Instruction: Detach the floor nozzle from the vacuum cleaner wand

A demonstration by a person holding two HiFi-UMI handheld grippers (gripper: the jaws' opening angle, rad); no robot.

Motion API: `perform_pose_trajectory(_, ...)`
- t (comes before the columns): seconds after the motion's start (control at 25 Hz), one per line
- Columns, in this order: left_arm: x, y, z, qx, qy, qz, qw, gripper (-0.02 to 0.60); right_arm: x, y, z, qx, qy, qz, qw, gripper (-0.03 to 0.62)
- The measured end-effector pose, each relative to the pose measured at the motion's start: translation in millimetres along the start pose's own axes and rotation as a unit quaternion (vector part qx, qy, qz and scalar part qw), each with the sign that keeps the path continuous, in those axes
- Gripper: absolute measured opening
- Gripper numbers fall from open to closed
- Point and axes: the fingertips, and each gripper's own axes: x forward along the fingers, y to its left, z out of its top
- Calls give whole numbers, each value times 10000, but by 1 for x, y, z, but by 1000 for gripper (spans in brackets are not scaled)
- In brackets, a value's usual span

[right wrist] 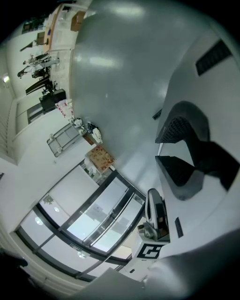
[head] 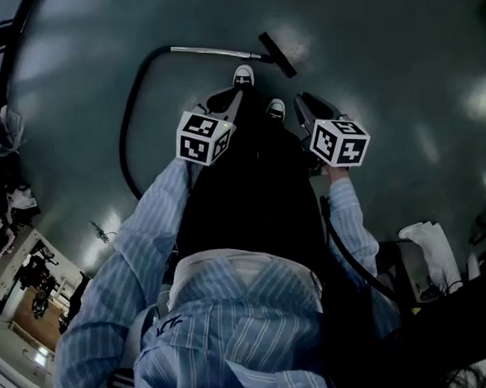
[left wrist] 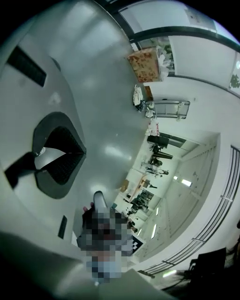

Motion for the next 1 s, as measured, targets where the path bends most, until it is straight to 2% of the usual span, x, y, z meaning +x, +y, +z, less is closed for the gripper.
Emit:
perform_pose_trajectory(0.12,48,33,-19,304,330,-34,9990,6,36,-23,1,-136,156,-7,9998,127)
perform_pose_trajectory(0.24,98,74,-33,613,582,14,9964,7,84,-55,-8,-319,473,-128,9983,170)
perform_pose_trajectory(0.44,176,128,-52,375,850,-242,9954,8,163,-112,-42,-467,1049,-564,9918,215)
perform_pose_trajectory(0.6,230,151,-73,453,1053,-744,9906,27,221,-148,-70,-481,1400,-831,9855,219)
perform_pose_trajectory(0.68,257,161,-94,608,1297,-1022,9844,125,254,-165,-86,-515,1554,-866,9827,222)
perform_pose_trajectory(0.76,282,170,-121,986,1598,-1239,9744,146,284,-184,-102,-648,1747,-901,9783,224)
perform_pose_trajectory(0.84,305,180,-152,1525,1931,-1347,9598,162,309,-203,-116,-901,1950,-942,9721,230)
perform_pose_trajectory(1.0,345,211,-205,2430,2431,-1238,9309,176,353,-242,-139,-1451,2232,-1014,9586,258)
